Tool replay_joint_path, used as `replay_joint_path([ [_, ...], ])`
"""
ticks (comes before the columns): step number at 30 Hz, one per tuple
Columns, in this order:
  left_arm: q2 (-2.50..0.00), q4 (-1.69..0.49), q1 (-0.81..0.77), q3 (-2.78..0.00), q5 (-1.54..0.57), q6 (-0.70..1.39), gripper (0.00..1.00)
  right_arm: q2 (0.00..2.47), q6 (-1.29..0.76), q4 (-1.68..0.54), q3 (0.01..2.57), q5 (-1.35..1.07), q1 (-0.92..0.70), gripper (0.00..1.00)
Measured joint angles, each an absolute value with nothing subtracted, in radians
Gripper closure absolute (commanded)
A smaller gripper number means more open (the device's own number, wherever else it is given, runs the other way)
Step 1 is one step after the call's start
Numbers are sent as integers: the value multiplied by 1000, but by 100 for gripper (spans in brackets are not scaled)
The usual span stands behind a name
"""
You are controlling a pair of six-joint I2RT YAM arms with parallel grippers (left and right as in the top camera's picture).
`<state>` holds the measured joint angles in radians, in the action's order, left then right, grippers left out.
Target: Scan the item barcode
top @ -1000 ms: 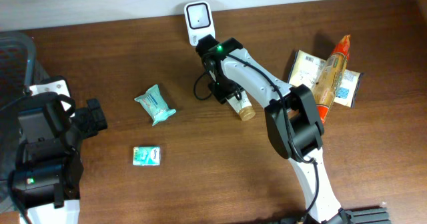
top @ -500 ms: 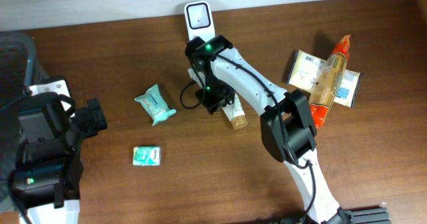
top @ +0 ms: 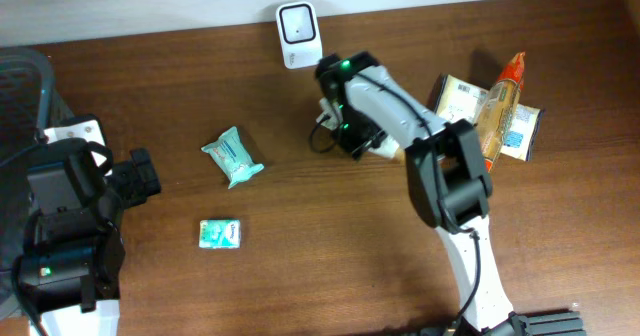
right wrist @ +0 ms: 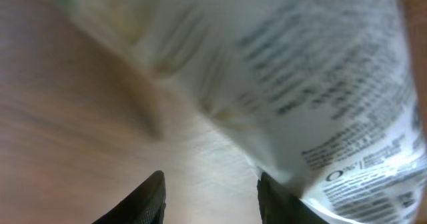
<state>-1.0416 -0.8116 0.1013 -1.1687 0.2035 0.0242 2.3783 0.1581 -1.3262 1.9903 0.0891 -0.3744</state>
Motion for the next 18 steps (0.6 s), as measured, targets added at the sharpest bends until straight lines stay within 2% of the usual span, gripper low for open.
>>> replay_joint_path([
  [6,-1042,-812,101,-1169,204,24,1,2352,239,-1274,2089,10,-346,59],
  [7,-1042,-812,101,-1169,204,24,1,2331,181,-1250,2104,-19,-347,63],
  [9,-1042,-811,101,-1169,204,24,1,2297,-27,-1226,2118,-44,-346,66],
  [11,-1042,-812,101,-1169,204,24,1,2287,-369,-1196,2113,-60,-343,58],
  [12,-1042,-812,101,-1169,204,24,1,2288,-504,-1179,2094,-67,-343,45],
  [13,-1042,-812,101,-1169,204,24,1,2292,-801,-1112,2022,-73,-348,28],
  [14,-1042,-814,101,-1169,204,24,1,2297,-925,-1094,1987,-73,-350,18],
  [16,-1042,-817,101,-1169,204,24,1,2298,-1065,-944,1926,-73,-356,13],
  [18,-1042,-820,101,-1169,204,24,1,2299,-1121,-892,1888,-74,-364,12],
])
